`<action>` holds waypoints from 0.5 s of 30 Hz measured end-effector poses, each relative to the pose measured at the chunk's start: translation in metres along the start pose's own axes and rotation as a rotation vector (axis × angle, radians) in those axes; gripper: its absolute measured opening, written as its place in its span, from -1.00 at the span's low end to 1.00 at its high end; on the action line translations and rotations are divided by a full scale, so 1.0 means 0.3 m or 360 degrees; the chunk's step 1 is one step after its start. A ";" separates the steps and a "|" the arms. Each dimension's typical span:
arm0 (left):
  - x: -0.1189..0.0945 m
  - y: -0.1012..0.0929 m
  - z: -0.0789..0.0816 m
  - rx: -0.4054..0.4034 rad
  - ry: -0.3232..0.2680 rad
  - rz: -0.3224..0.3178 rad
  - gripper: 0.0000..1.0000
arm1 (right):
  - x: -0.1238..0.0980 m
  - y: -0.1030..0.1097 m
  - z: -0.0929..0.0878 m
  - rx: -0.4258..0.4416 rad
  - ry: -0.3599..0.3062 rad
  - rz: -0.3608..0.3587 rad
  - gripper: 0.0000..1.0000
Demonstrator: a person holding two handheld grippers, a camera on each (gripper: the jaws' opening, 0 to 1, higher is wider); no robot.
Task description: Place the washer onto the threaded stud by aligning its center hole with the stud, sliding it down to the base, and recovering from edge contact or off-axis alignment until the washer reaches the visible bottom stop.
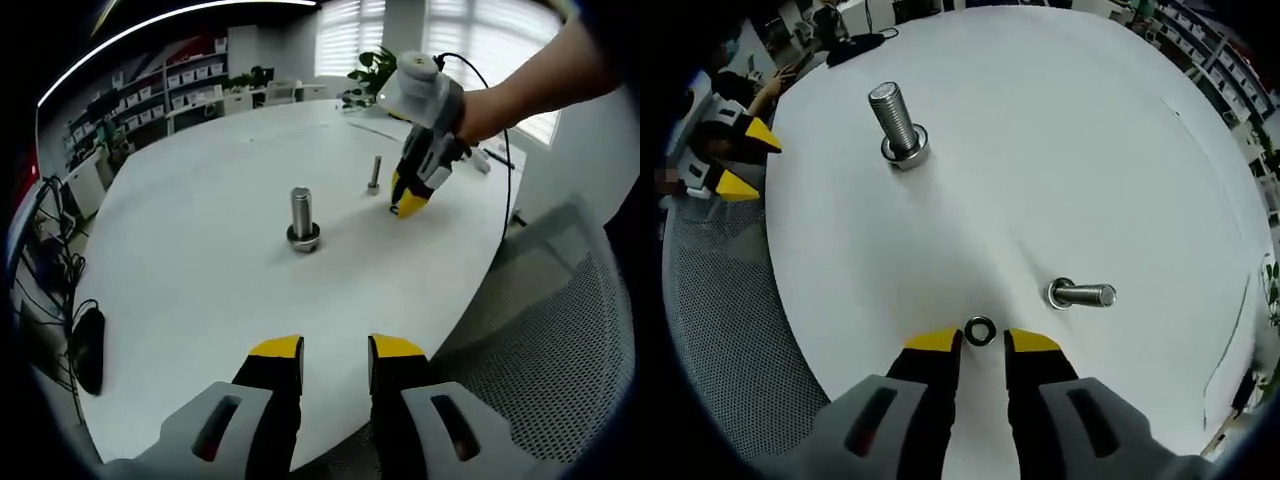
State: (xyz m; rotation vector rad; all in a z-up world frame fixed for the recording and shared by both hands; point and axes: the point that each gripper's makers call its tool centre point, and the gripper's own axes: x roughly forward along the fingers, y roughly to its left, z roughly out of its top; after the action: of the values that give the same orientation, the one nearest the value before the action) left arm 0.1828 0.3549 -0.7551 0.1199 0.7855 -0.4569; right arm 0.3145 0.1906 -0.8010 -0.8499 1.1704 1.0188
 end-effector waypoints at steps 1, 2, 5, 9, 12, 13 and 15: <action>-0.001 0.000 0.001 -0.0001 -0.0001 0.0000 -0.53 | 0.000 0.002 0.000 -0.0039 0.0036 0.0004 -0.61; -0.002 0.000 0.001 0.0000 -0.0001 0.0000 -0.53 | 0.003 0.002 0.001 -0.0063 0.0058 0.0004 -0.62; -0.001 0.000 -0.001 0.0002 0.0004 0.0000 -0.53 | 0.005 0.012 0.004 -0.0200 0.0129 0.0013 -0.67; 0.000 0.000 -0.002 0.0001 0.0006 0.0002 -0.53 | 0.009 0.008 0.006 -0.0168 0.0161 0.0012 -0.68; -0.001 0.001 -0.001 -0.0002 0.0003 0.0003 -0.53 | 0.006 0.010 0.002 -0.0178 0.0160 0.0008 -0.68; -0.001 0.001 -0.002 -0.0003 0.0004 0.0002 -0.53 | 0.006 0.010 0.002 -0.0180 0.0158 0.0009 -0.68; 0.001 0.000 -0.004 0.0000 0.0009 -0.0001 -0.53 | 0.006 0.008 0.002 -0.0142 0.0154 0.0014 -0.69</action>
State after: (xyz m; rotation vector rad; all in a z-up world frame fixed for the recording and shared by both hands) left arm 0.1822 0.3550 -0.7561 0.1207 0.7911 -0.4573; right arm 0.3127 0.1923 -0.8026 -0.9741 1.2185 1.0528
